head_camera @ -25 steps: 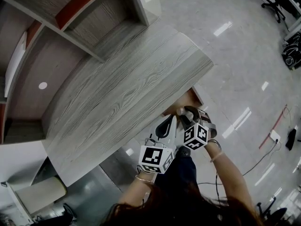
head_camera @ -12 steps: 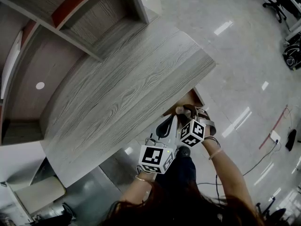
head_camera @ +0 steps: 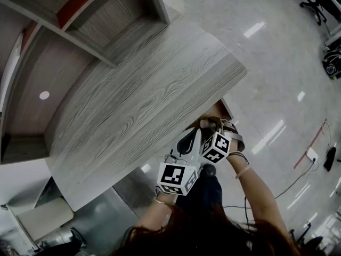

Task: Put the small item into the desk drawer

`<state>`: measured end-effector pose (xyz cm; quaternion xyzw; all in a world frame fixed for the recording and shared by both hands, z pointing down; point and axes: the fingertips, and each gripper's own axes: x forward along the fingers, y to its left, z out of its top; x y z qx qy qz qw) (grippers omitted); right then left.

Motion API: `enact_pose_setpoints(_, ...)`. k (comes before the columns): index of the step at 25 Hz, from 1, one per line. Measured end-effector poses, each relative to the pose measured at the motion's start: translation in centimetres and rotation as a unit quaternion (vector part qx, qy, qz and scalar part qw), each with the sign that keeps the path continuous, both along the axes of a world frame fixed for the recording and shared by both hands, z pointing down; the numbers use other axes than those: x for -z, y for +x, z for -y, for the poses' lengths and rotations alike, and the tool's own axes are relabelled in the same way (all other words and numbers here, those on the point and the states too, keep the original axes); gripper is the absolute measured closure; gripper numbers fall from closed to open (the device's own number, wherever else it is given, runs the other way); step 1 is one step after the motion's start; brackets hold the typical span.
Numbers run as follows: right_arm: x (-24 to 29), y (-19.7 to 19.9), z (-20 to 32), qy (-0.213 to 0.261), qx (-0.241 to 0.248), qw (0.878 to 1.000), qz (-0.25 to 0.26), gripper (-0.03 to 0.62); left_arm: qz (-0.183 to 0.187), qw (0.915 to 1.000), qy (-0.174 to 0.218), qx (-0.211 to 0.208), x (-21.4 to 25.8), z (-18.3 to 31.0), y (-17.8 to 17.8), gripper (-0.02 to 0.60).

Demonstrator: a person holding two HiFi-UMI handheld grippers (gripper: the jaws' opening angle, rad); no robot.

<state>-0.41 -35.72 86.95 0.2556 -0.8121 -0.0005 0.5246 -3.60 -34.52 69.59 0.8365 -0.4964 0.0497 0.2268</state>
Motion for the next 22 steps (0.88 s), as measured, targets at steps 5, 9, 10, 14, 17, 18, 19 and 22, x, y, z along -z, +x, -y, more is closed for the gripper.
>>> enact_pose_setpoints(5, -0.21, -0.06, 0.08, -0.007, -0.003, 1.000, -0.004, 0.427, -0.002, 1.0000, -0.003, 0.002, -0.15, 0.09, -0.03, 0.566)
enact_pose_setpoints(9, -0.28, -0.06, 0.02, -0.011, -0.006, 1.000, -0.004, 0.421, -0.002, 1.0000, -0.004, 0.001, -0.24, 0.04, 0.05, 0.566)
enact_pose_setpoints(10, -0.29, -0.03, 0.01, -0.010, -0.006, 1.000, -0.004, 0.419, -0.002, 1.0000, -0.004, 0.001, -0.25, 0.03, 0.08, 0.566)
enact_pose_setpoints(14, -0.24, -0.07, -0.02, -0.010, -0.007, 1.000, -0.003, 0.407, -0.002, 1.0000, -0.005, 0.002, -0.29, -0.08, -0.05, 0.566)
enact_pose_setpoints(17, -0.08, -0.18, -0.01, -0.011, -0.011, 1.000, 0.003, 0.404, -0.002, 1.0000, -0.006, 0.003, -0.29, -0.13, -0.22, 0.566)
enact_pose_setpoints(18, 0.00, -0.22, -0.01, -0.011, -0.013, 1.000, 0.004, 0.402, -0.002, 1.0000, -0.006, 0.003, -0.29, -0.18, -0.25, 0.566)
enact_pose_setpoints(19, 0.10, -0.24, -0.03, -0.010, -0.014, 1.000, 0.006, 0.401, -0.002, 1.0000, -0.006, 0.003, -0.28, -0.25, -0.27, 0.566)
enact_pose_setpoints(22, 0.49, -0.17, -0.14, -0.009, -0.017, 1.000, 0.010, 0.399, 0.000, 1.0000, -0.007, 0.002, -0.14, -0.50, -0.24, 0.566)
